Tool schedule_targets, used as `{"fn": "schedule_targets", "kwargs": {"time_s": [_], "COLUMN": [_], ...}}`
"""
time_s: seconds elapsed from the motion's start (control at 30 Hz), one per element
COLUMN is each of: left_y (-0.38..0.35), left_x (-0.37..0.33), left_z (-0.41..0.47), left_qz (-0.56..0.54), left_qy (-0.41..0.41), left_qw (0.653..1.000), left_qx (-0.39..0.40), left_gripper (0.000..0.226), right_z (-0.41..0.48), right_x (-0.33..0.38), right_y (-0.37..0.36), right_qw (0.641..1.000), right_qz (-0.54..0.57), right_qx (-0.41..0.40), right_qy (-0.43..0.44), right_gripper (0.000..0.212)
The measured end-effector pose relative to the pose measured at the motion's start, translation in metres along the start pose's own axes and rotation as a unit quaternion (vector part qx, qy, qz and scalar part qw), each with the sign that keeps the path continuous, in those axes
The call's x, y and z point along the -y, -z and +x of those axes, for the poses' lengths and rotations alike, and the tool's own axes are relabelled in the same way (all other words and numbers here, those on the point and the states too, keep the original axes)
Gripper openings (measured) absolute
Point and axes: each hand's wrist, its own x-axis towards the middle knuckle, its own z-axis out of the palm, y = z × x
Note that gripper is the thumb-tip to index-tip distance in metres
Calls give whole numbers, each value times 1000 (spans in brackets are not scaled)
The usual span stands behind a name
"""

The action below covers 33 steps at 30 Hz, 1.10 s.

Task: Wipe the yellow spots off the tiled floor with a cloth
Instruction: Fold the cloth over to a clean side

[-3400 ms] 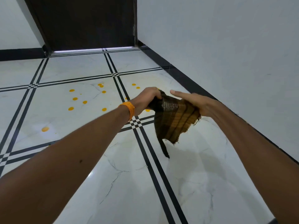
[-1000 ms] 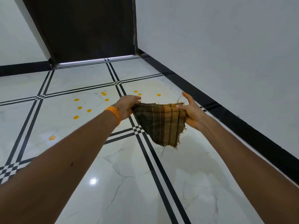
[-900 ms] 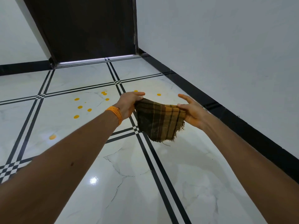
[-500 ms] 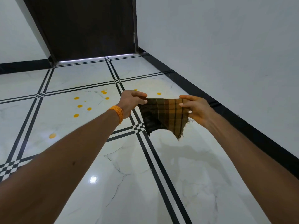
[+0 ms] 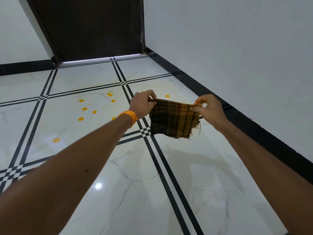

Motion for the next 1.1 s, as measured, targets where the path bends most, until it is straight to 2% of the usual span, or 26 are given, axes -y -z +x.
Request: {"fn": "schedule_targets", "kwargs": {"time_s": [0.07,0.13,0.2,0.27,0.33,0.43,0.47,0.57,0.6,0.7,0.77,0.8,0.87,0.93,1.0,1.1], "left_y": [5,7,4,2,0,-2,-3,-8,-9,-11,-13,-15,-14,-7,2,9], "left_x": [-3,-6,-12,-17,-23,-24,-21,-11,-9,-14,-21,-21,-19,-14,-12,-8], "left_z": [-2,-3,-2,0,2,-2,-5,-11,-10,-4,-3,-3,-5,-6,-5,-6], "left_qz": [-169,-304,-372,-430,-469,-447,-432,-408,-413,-461,-471,-469,-463,-466,-463,-431], "left_qy": [58,110,143,166,207,275,291,329,340,384,406,413,411,399,383,347], "left_qw": [983,943,913,885,857,845,843,828,818,775,764,764,766,764,766,789], "left_qx": [44,80,90,63,45,103,138,201,211,199,171,162,171,200,228,269], "left_gripper": [6,5,3,8,22,42,48,61,65,71,70,69,68,68,64,54], "right_z": [3,4,2,-3,-11,-22,-22,-20,-20,-32,-47,-51,-51,-43,-33,-27], "right_x": [0,2,4,0,-7,-11,-10,0,2,-5,-8,-6,1,9,7,-1], "right_y": [7,12,11,5,-6,-13,-12,-3,-3,-23,-39,-44,-46,-39,-32,-25], "right_qw": [986,951,923,903,876,855,846,815,802,793,789,785,777,781,797,805], "right_qz": [126,263,347,383,394,399,420,502,529,523,486,486,517,532,518,509], "right_qx": [79,115,83,69,140,211,211,171,150,141,187,208,229,211,185,180], "right_qy": [-75,-117,-142,-184,-240,-255,-254,-233,-232,-280,-326,-324,-278,-250,-251,-248], "right_gripper": [11,3,19,25,19,30,34,19,22,45,61,58,35,21,20,19]}}
